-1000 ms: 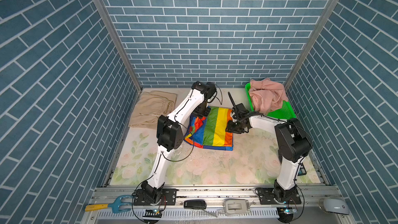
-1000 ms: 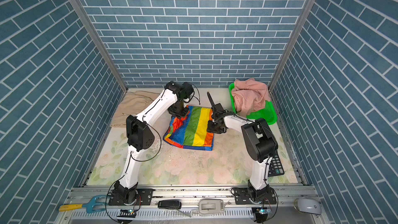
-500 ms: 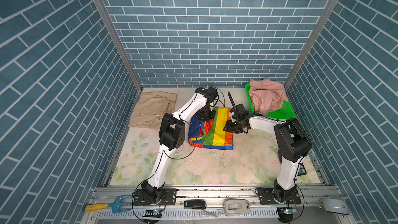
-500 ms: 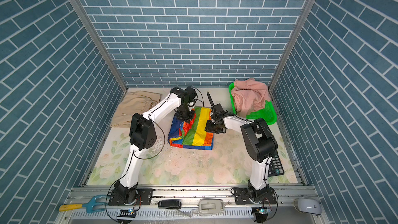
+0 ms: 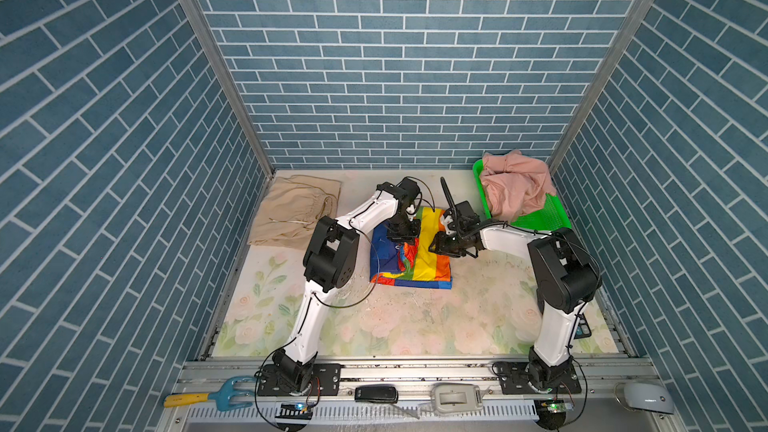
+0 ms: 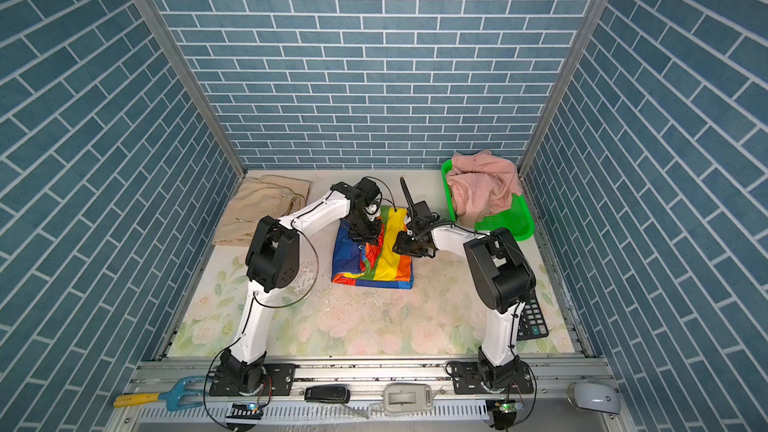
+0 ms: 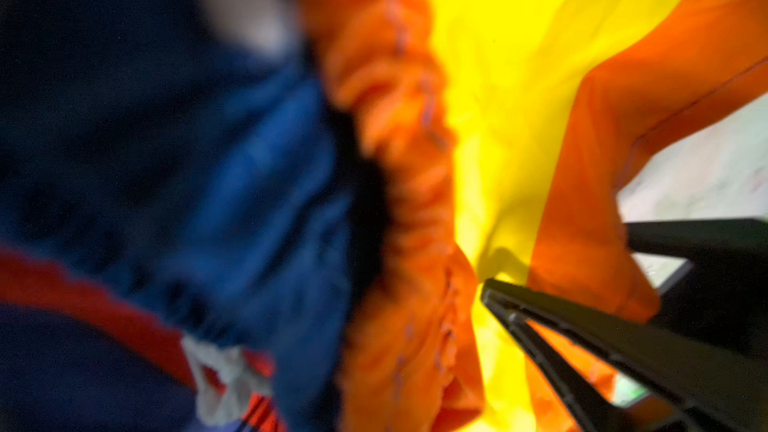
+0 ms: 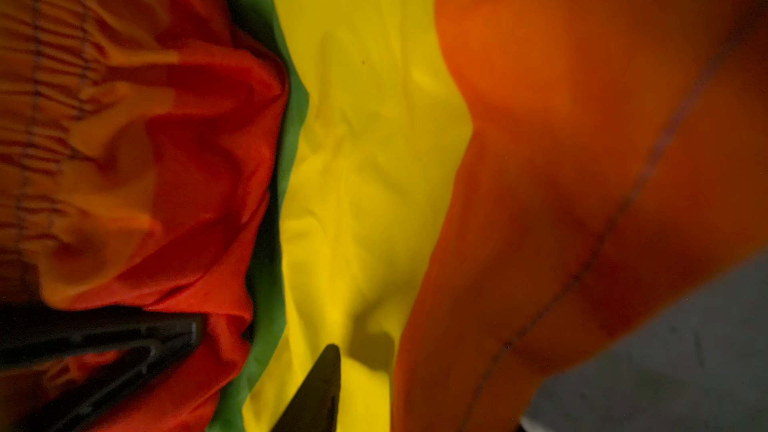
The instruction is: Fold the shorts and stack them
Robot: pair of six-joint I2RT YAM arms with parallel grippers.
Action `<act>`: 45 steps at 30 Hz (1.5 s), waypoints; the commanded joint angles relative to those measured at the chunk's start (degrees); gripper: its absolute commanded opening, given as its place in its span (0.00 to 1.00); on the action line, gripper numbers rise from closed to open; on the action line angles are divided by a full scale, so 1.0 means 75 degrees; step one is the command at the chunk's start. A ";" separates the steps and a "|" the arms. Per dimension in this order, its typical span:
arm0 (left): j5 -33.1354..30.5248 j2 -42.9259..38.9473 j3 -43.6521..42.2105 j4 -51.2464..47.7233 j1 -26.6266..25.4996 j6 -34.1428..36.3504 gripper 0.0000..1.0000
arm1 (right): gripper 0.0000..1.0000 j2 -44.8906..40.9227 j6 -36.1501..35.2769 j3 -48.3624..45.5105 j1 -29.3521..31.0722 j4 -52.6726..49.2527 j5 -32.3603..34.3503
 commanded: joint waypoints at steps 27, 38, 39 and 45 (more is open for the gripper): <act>0.1612 -0.5074 -0.5997 0.7115 0.2039 -0.3014 1.00 | 0.99 -0.0044 -0.0638 0.2517 0.1466 -0.2920 0.2436; 0.1758 -0.5132 -0.6713 0.7527 0.2167 -0.3437 1.00 | 0.90 0.1506 -0.0935 0.3883 0.1952 -0.4092 0.3273; 0.1772 -0.5119 -0.6755 0.7552 0.2161 -0.3486 1.00 | 0.84 0.1516 -0.0953 0.3893 0.1965 -0.4126 0.3368; 0.1836 -0.5047 -0.7174 0.7990 0.2117 -0.3923 1.00 | 0.60 0.0933 -0.0998 0.3479 0.1904 -0.3826 0.3569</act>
